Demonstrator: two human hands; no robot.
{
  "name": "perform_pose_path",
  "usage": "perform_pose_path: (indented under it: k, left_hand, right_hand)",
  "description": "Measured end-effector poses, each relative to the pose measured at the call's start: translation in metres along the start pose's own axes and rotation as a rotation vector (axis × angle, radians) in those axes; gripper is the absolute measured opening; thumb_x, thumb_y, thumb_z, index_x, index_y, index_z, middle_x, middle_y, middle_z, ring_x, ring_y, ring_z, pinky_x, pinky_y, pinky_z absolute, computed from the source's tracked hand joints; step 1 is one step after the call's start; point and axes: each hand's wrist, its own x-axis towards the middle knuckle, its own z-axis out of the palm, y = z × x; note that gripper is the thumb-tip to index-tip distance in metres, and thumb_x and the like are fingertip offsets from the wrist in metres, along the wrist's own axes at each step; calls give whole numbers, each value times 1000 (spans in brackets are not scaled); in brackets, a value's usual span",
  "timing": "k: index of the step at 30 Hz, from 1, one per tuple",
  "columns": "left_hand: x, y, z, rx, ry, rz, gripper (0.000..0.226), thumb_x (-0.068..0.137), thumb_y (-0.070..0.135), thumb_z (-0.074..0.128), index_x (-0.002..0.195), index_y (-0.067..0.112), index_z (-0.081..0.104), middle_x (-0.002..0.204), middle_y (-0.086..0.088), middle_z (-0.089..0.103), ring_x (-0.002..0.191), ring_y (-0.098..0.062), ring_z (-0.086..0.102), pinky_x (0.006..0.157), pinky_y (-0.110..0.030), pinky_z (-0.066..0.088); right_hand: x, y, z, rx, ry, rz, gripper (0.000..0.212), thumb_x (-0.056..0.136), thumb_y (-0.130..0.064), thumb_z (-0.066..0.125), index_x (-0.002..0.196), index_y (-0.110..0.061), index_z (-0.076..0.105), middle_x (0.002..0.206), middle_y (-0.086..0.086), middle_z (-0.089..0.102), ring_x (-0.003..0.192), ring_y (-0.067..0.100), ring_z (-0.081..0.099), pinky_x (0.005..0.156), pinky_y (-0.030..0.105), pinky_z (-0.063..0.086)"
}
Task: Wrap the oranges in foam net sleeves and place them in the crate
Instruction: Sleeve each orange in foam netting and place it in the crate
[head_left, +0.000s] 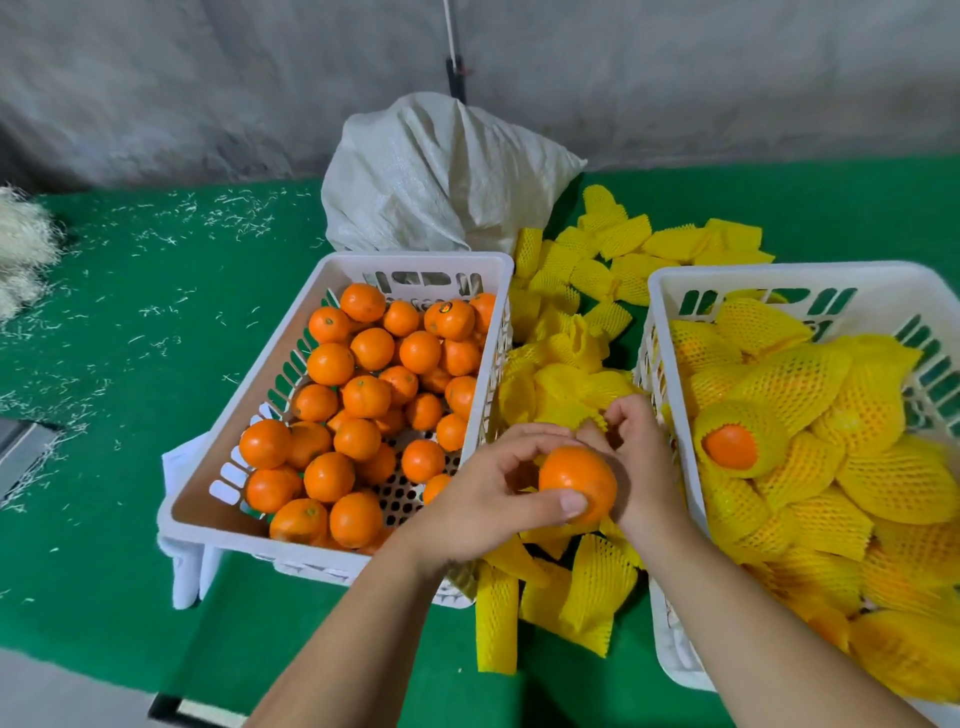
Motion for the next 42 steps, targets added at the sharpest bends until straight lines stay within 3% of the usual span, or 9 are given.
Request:
perform_pose_path:
  k: [7, 12, 18, 22, 27, 31, 36, 39, 42]
  left_hand:
    - [3, -10, -5, -291, -92, -169, 61, 85, 41, 77, 139, 14, 67, 160, 8, 47, 128, -27, 65, 89, -37, 60]
    - [10, -12, 0, -235, 10, -135, 53, 83, 47, 78, 131, 27, 68, 146, 2, 62, 122, -19, 68, 91, -34, 60]
    - [8, -26, 10, 108, 246, 24, 63, 88, 51, 81, 141, 39, 50, 135, 14, 60, 118, -10, 65, 92, -31, 60]
    - [5, -26, 13, 70, 405, 94, 61, 88, 60, 77, 140, 48, 48, 133, 30, 54, 123, -2, 60, 89, -18, 57]
    - [1, -20, 10, -115, 450, 101, 58, 88, 53, 80, 139, 43, 54, 130, 25, 61, 118, -4, 66, 85, -16, 57]
    - [0, -18, 7, -283, 509, 101, 51, 92, 49, 77, 138, 38, 57, 128, 16, 68, 118, -13, 68, 91, -23, 57]
    - [1, -15, 7, -269, 498, 96, 56, 90, 49, 76, 140, 36, 54, 130, 17, 65, 118, -10, 67, 89, -20, 56]
    - [0, -15, 7, -250, 486, 93, 55, 90, 48, 77, 139, 40, 54, 133, 15, 63, 118, -9, 67, 88, -20, 56]
    - [0, -16, 7, -282, 474, 81, 48, 95, 41, 75, 138, 40, 54, 132, 13, 65, 118, -12, 68, 91, -25, 58]
  right_hand:
    - [1, 5, 1, 142, -172, 186, 16, 99, -12, 63, 102, -21, 51, 89, 11, 63, 84, 25, 60, 64, 23, 43]
    - [0, 14, 11, -246, -393, 230, 58, 90, -27, 77, 138, -15, 45, 130, 14, 54, 112, 34, 57, 85, 44, 55]
    - [-8, 37, 15, -939, -839, 139, 48, 100, -55, 48, 147, -47, 41, 170, 3, -13, 154, 38, -16, 124, 55, 8]
    - [-5, 37, 15, -1083, -697, 218, 59, 99, -58, 47, 154, -40, 34, 167, 11, -27, 149, 42, -26, 123, 54, 2]
    - [-5, 35, 14, -1094, -704, 127, 56, 101, -48, 45, 151, -25, 42, 170, -1, 2, 148, 41, -8, 121, 54, 9]
    - [-14, 26, 15, -1060, -781, -54, 37, 100, -44, 51, 136, -39, 58, 169, 2, -23, 149, 41, -28, 123, 54, -4]
    - [-15, 27, 13, -1155, -707, 73, 62, 104, -40, 47, 160, -21, 27, 171, 0, -3, 153, 37, -8, 123, 52, 2]
    - [-5, 16, 13, -859, -320, -69, 43, 102, -43, 50, 142, -29, 52, 158, -5, 37, 146, 27, 16, 116, 46, 18]
    - [-3, 26, 18, -952, -495, -119, 32, 99, -47, 51, 127, -39, 64, 171, 0, 10, 153, 33, -3, 122, 50, 12]
